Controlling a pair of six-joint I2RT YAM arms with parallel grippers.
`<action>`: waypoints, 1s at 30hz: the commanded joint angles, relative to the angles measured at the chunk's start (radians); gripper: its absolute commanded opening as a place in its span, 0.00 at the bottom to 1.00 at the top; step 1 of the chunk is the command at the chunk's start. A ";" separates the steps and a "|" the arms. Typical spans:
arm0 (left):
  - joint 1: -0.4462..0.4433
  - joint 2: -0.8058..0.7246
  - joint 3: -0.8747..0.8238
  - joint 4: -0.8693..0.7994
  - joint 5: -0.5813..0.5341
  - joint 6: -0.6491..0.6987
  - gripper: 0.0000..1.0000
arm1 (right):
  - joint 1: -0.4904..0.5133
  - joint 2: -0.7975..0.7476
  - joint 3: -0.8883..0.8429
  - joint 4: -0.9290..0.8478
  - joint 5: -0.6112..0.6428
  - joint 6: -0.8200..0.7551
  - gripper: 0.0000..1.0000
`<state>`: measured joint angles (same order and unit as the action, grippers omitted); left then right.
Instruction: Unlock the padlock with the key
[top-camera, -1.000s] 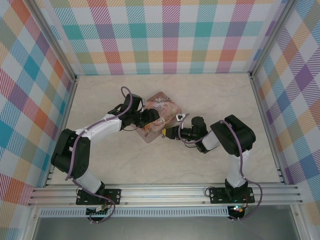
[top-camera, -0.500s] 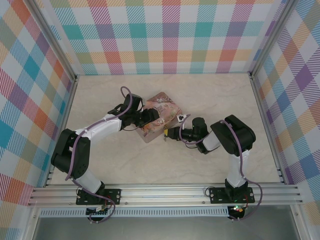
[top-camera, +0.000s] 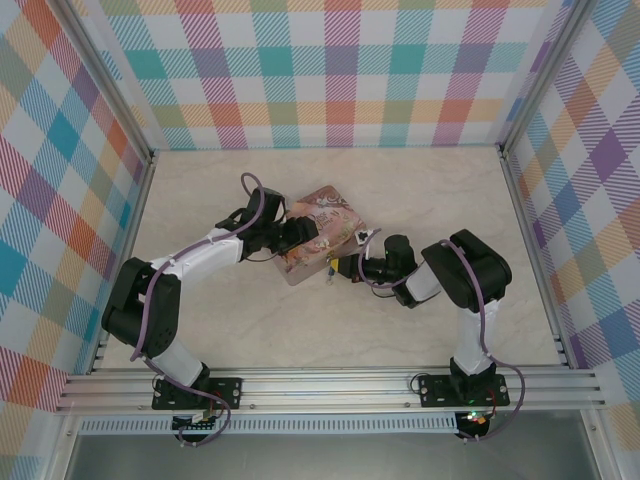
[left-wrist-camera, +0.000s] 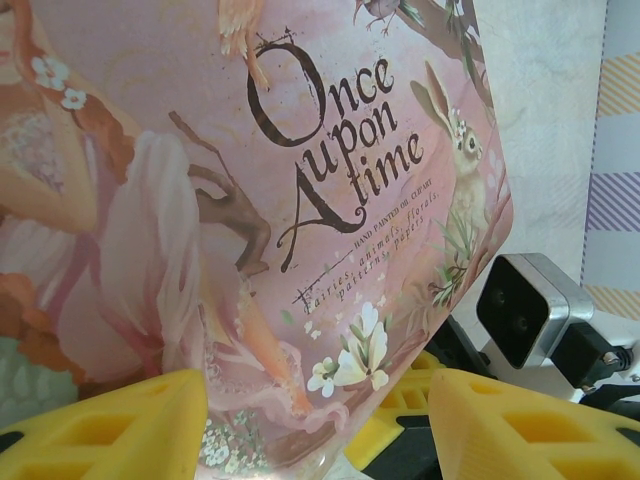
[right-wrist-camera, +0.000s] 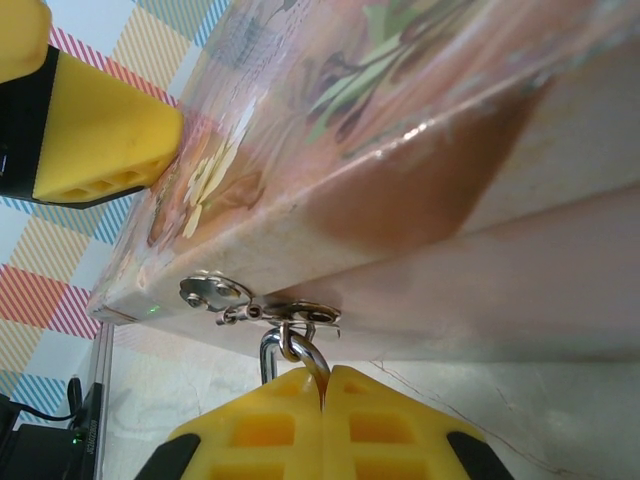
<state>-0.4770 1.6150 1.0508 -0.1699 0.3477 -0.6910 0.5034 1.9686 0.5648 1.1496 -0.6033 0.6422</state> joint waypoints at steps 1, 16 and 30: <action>-0.016 -0.004 -0.050 -0.010 -0.001 -0.013 0.60 | 0.008 -0.010 0.006 0.066 0.014 0.021 0.01; -0.051 -0.072 -0.155 0.000 -0.043 -0.058 0.61 | -0.009 -0.042 -0.040 0.105 0.157 0.151 0.00; -0.064 -0.066 -0.160 0.009 -0.044 -0.066 0.61 | -0.010 -0.047 -0.028 0.133 0.199 0.267 0.00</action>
<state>-0.5213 1.5337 0.9325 -0.0673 0.3035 -0.7406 0.5034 1.9533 0.5308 1.1969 -0.4553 0.8585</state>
